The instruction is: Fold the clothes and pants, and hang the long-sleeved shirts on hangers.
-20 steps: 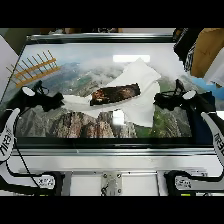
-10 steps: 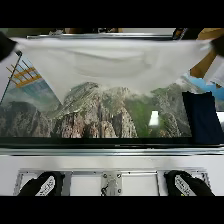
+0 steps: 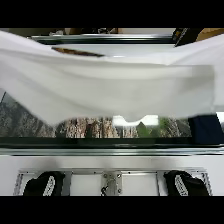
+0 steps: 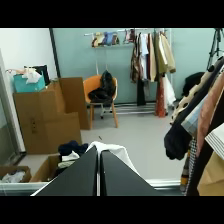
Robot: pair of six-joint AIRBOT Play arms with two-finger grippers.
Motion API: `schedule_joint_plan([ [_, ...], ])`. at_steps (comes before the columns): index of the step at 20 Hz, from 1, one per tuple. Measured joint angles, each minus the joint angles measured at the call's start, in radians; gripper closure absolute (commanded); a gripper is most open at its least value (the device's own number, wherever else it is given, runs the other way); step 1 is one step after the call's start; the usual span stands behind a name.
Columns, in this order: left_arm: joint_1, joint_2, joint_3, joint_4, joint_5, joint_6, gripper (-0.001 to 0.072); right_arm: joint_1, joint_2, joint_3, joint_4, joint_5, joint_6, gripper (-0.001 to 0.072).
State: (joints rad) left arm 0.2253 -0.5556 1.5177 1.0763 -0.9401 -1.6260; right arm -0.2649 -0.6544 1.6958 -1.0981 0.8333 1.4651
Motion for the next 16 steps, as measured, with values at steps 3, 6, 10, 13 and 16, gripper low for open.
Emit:
schedule_joint_plan([
  [3, 0.000, -0.010, -0.100, 0.004, 0.008, -0.017, 0.0701, 0.000, -0.036, 0.003, 0.001, 0.030, 0.000, 0.0700],
  [6, 0.000, -0.096, -0.200, 0.004, -0.004, -0.026, 0.0701, 0.007, -0.163, 0.003, 0.010, 0.130, 0.000, 0.0700],
  [10, -0.014, -0.317, -0.308, 0.004, 0.005, -0.030, 0.0701, 0.090, -0.454, 0.002, -0.012, 0.227, 0.000, 0.0700],
  [13, -0.048, -0.534, -0.326, 0.004, 0.087, -0.013, 0.0701, 0.169, -0.686, 0.003, -0.035, 0.130, 0.001, 0.0699],
  [16, -0.075, -0.755, -0.242, 0.003, 0.185, -0.003, 0.0549, 0.218, -0.846, 0.003, -0.041, -0.054, 0.028, 0.0395],
])
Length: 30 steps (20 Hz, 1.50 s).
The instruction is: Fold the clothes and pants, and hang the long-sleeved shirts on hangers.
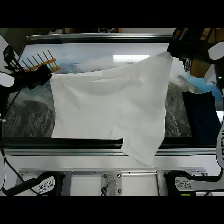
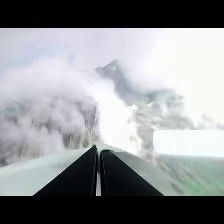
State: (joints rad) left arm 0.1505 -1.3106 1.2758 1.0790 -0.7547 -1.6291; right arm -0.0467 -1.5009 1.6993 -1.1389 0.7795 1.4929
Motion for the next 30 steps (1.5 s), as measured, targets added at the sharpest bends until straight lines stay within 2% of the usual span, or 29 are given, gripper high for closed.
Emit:
schedule_joint_plan([
  [1, -0.004, -0.070, 0.050, -0.002, 0.018, 0.002, 0.0148, 0.008, -0.035, 0.001, 0.000, -0.064, 0.008, 0.0138],
  [2, -0.005, -0.134, 0.104, -0.004, 0.030, 0.004, 0.0024, 0.011, -0.058, 0.001, 0.001, -0.109, 0.016, 0.0010],
  [5, 0.008, -0.255, 0.242, -0.006, 0.005, -0.005, 0.0043, -0.002, -0.077, 0.001, 0.008, -0.183, 0.029, 0.0010],
  [7, 0.031, -0.282, 0.302, -0.006, -0.045, -0.012, 0.0042, -0.035, -0.048, 0.001, 0.008, -0.166, 0.029, 0.0016],
  [8, 0.044, -0.281, 0.312, -0.003, -0.076, -0.012, 0.0043, -0.057, -0.025, -0.003, 0.007, -0.129, 0.014, 0.0093],
  [9, 0.058, -0.269, 0.307, 0.005, -0.108, -0.013, 0.0042, -0.079, -0.001, -0.012, 0.005, -0.081, -0.010, 0.0228],
  [10, 0.068, -0.245, 0.282, 0.019, -0.138, -0.013, 0.0043, -0.101, 0.026, -0.031, 0.006, -0.023, -0.035, 0.0254],
  [14, 0.062, -0.107, 0.050, 0.076, -0.235, -0.012, 0.0042, -0.196, 0.167, -0.251, 0.000, 0.219, -0.114, 0.0248],
  [19, -0.012, 0.069, -0.286, 0.098, -0.275, -0.011, 0.0042, -0.317, 0.304, -0.696, -0.008, 0.328, -0.036, 0.0242],
  [20, -0.029, 0.097, -0.333, 0.099, -0.279, -0.011, 0.0042, -0.333, 0.315, -0.778, 0.000, 0.336, -0.023, 0.0164],
  [21, -0.045, 0.122, -0.373, 0.099, -0.280, -0.011, 0.0042, -0.344, 0.322, -0.846, 0.011, 0.331, -0.010, 0.0040],
  [22, -0.062, 0.145, -0.409, 0.099, -0.280, -0.011, 0.0042, -0.351, 0.327, -0.909, 0.031, 0.315, -0.003, 0.0025],
  [28, -0.138, 0.217, -0.498, 0.102, -0.272, -0.008, 0.0042, -0.326, 0.338, -1.105, 0.165, 0.180, 0.019, 0.0029],
  [29, -0.148, 0.220, -0.502, 0.102, -0.269, -0.008, 0.0042, -0.311, 0.338, -1.115, 0.175, 0.162, 0.019, 0.0054],
  [30, -0.157, 0.222, -0.505, 0.100, -0.265, -0.008, 0.0042, -0.292, 0.336, -1.123, 0.186, 0.140, 0.019, 0.0128],
])
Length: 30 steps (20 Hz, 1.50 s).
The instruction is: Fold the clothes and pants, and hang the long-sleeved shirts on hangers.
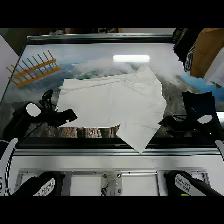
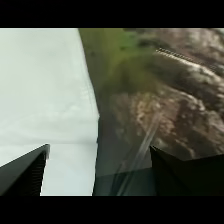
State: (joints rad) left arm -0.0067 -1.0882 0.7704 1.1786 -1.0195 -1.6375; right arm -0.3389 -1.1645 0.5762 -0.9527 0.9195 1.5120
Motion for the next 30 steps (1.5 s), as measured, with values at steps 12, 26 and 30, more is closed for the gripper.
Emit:
schedule_joint_plan([
  [12, -0.031, 0.006, -0.007, 0.000, 0.026, -0.004, 0.0043, 0.143, -0.098, -0.019, 0.093, -0.170, 0.003, 0.0698],
  [26, 0.396, 0.007, -0.196, -0.008, 0.137, -0.244, 0.0043, 0.146, -0.054, -0.018, 0.100, -0.178, -0.068, 0.0698],
  [30, 0.419, 0.001, -0.256, -0.079, 0.254, -0.264, 0.0043, 0.146, -0.052, -0.018, 0.101, -0.175, -0.072, 0.0698],
])
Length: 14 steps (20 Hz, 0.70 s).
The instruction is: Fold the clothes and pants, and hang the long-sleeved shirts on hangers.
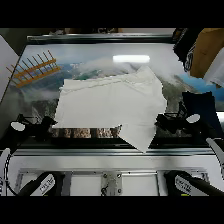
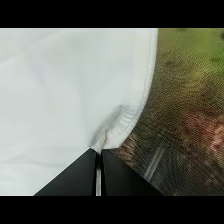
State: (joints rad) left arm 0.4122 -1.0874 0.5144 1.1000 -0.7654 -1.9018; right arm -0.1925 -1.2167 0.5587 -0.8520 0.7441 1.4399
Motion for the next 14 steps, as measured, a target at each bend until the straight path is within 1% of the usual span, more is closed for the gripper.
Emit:
schedule_joint_plan([
  [4, -0.004, -0.052, -0.016, -0.081, 0.077, -0.006, 0.0043, 0.000, 0.000, 0.000, 0.000, 0.001, 0.000, 0.0698],
  [7, -0.047, -0.085, -0.017, -0.117, 0.126, -0.002, 0.0050, 0.000, 0.000, 0.000, 0.001, 0.002, 0.000, 0.0698],
  [8, -0.068, -0.092, -0.013, -0.122, 0.147, -0.002, 0.0303, 0.000, 0.000, 0.000, 0.001, 0.003, 0.000, 0.0698],
  [9, -0.088, -0.098, -0.009, -0.119, 0.159, -0.002, 0.0527, 0.000, 0.000, 0.000, 0.001, 0.003, 0.000, 0.0698],
  [10, -0.107, -0.104, -0.003, -0.116, 0.167, -0.002, 0.0688, 0.000, 0.000, 0.000, 0.001, 0.003, 0.000, 0.0698],
  [11, -0.123, -0.107, 0.006, -0.108, 0.169, -0.002, 0.0700, 0.000, 0.000, 0.000, 0.001, 0.003, 0.000, 0.0698],
  [14, -0.150, -0.106, 0.053, -0.117, 0.193, 0.002, 0.0700, -0.001, 0.001, 0.006, 0.001, 0.008, 0.000, 0.0699],
])
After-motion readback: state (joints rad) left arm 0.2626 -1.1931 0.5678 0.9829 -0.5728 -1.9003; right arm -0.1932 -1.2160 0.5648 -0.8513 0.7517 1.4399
